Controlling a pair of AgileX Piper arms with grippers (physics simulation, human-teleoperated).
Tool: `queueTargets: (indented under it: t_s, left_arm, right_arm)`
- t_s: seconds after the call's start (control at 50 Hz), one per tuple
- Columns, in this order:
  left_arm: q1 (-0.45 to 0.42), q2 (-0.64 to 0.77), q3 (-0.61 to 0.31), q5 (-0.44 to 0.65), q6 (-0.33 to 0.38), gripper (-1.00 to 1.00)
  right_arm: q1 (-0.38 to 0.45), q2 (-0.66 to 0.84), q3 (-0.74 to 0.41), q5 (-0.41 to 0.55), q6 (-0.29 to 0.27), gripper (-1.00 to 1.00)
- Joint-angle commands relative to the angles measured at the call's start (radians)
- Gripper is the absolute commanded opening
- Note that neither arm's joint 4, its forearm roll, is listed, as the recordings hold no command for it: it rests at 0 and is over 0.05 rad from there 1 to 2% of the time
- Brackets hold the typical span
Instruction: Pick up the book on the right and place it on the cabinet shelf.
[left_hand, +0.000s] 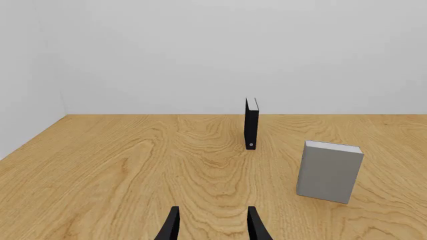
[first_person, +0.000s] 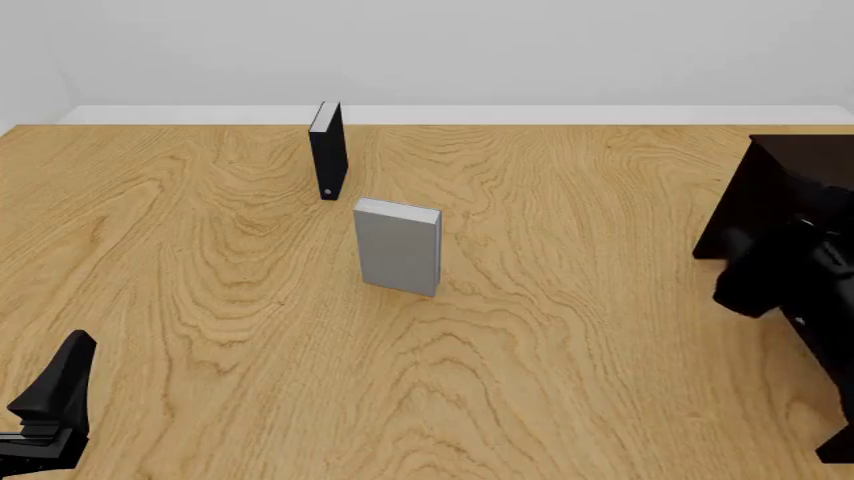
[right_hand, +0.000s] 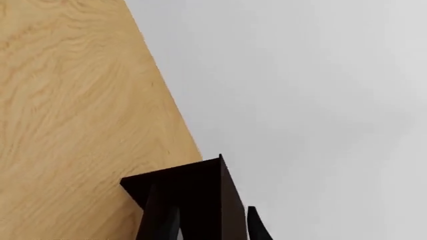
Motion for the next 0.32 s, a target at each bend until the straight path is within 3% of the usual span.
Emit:
queueTargets:
  t_s: [0.02, 0.18, 0.32]
  left_arm:
    - [0.0, 0.0, 0.0, 0.0, 0.0, 1.0]
    - [0.0, 0.0, 0.0, 0.0, 0.0, 1.0]
    - [0.0, 0.0, 0.0, 0.0, 0.0, 1.0]
  right_arm:
    - [0.014, -0.259, -0.038, 0.302, 0.164, 1.0]
    - [0.047, -0.415, -0.139, 0.558, 0.29, 1.0]
    - [0.075, -0.501, -0.211, 0.707, 0.361, 1.0]
